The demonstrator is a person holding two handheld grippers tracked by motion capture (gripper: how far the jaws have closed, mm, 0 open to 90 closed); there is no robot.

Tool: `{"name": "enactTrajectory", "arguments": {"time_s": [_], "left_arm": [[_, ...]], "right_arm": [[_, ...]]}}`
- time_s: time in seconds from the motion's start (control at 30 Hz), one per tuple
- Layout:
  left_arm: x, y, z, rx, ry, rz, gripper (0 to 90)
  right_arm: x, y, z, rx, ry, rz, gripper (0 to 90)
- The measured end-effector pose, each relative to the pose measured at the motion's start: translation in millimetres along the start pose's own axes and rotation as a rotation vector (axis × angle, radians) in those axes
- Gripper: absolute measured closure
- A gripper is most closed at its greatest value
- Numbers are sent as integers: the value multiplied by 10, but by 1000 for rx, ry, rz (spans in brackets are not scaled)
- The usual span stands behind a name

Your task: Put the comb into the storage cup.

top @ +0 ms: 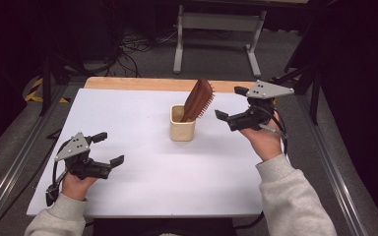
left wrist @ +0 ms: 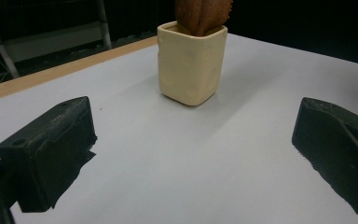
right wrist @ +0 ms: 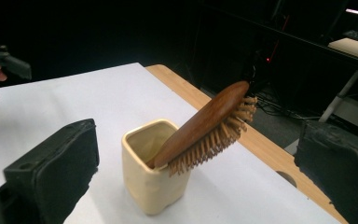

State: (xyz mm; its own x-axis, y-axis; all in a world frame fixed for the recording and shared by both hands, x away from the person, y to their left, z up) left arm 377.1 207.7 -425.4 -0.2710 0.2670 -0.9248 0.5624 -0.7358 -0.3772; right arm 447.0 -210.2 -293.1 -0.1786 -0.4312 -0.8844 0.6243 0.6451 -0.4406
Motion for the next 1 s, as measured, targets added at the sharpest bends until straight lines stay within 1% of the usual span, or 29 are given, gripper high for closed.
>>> {"name": "enactTrajectory", "arguments": {"time_s": [0.1,0.27,0.33,0.37,0.4,0.5,0.53,0.57,0.67,0.73,0.77,0.8,0.83,0.87,0.9,0.93,0.97,1.0], "left_arm": [[10,-43,-18,-1,-6,8,5],[20,-80,-34,1,-4,20,5],[26,-96,-32,6,-11,25,5],[27,-102,-34,7,-10,22,5],[28,-103,-34,8,-11,26,5],[32,-119,-36,10,-11,25,5],[35,-124,-38,10,-8,22,5],[39,-125,-38,11,-10,25,5],[51,-131,-45,13,-8,25,5],[61,-132,-47,15,-12,20,5],[79,-134,-56,13,-10,17,5],[90,-137,-58,16,-12,14,5],[100,-137,-59,20,-16,17,5],[100,-137,-59,20,-16,17,5],[118,-143,-61,23,-14,16,5],[118,-143,-61,23,-14,16,5],[126,-147,-62,22,-14,15,5],[134,-150,-66,25,-13,18,5]], "right_arm": [[95,-104,-31,-6,1,17,2],[281,-261,-92,-18,4,59,2],[365,-307,-124,-25,7,64,2],[403,-323,-137,-29,11,54,2],[462,-342,-155,-31,9,63,2],[593,-361,-190,-33,5,60,2],[593,-361,-190,-33,5,60,2],[687,-364,-206,-32,12,57,2],[824,-366,-227,-35,26,59,2],[859,-365,-230,-35,28,59,2],[967,-350,-242,-37,42,54,2],[1016,-340,-248,-38,46,52,2],[1063,-328,-255,-46,49,51,2],[1063,-328,-255,-46,49,51,2],[1154,-304,-274,-49,49,47,1],[1154,-304,-274,-49,49,47,1],[1242,-276,-300,-60,61,46,2],[1242,-276,-300,-60,61,46,2]]}}
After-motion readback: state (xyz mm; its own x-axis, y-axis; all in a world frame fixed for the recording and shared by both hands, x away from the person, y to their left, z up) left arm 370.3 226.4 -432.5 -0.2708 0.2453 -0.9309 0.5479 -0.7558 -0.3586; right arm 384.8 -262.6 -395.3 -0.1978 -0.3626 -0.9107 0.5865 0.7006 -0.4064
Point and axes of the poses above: each handheld gripper's, and its own axes: y roughly forward along the jaws, x roughly out of its underside, z roughly to its right, the point moved 4 cm from there along y, roughly forward along the jaws, and after that the axes turned 6 degrees about -z, right-handed, at the moved point
